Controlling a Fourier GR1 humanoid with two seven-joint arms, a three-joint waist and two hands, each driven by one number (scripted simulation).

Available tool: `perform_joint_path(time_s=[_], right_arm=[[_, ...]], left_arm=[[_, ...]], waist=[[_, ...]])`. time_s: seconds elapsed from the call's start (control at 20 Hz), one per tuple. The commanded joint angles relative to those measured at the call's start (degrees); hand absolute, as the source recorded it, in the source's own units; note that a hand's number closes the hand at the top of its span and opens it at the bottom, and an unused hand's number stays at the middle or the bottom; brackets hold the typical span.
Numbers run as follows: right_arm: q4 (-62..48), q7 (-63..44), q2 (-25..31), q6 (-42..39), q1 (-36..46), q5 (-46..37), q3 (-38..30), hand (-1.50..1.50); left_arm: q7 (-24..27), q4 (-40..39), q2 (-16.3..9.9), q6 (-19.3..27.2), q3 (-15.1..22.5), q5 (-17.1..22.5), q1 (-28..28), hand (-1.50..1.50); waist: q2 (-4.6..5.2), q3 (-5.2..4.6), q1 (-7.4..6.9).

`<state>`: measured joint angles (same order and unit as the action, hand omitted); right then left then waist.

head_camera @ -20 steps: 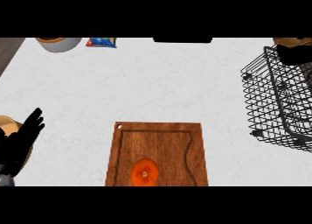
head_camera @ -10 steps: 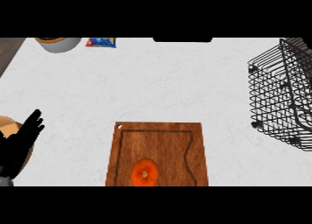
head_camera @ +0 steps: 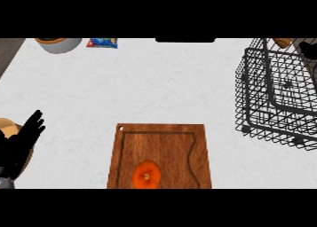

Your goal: Pick the croissant from the cutting board and place it in the tiered basket

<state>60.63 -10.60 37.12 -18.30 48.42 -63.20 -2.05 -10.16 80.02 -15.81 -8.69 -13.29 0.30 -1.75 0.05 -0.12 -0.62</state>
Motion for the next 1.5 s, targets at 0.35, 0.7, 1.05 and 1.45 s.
perform_joint_path(time_s=[0.35,0.7,1.05,1.45], right_arm=[[-3.5,-3.0,-0.8,1.2,0.7,4.1,-8.5,-1.50],[0.1,-7.4,-0.5,6.6,5.0,10.1,-18.2,-1.50],[3.4,-13.8,5.3,-3.0,1.9,23.1,-33.7,-1.50],[5.4,-7.7,9.1,-11.4,-7.5,42.4,-54.4,-1.50]], left_arm=[[-0.1,2.5,1.3,1.2,1.2,-2.0,-1.4,0.00],[1.5,-1.7,2.2,1.4,0.8,-1.9,0.4,0.00],[1.0,-0.2,-0.5,-0.2,-2.6,0.6,-1.8,0.00],[2.5,-0.6,0.6,0.3,-2.3,-0.2,-3.7,0.00]], waist=[[-0.09,0.13,0.30],[-0.11,0.10,0.88],[-0.79,0.14,2.22],[-0.74,0.21,3.20]])
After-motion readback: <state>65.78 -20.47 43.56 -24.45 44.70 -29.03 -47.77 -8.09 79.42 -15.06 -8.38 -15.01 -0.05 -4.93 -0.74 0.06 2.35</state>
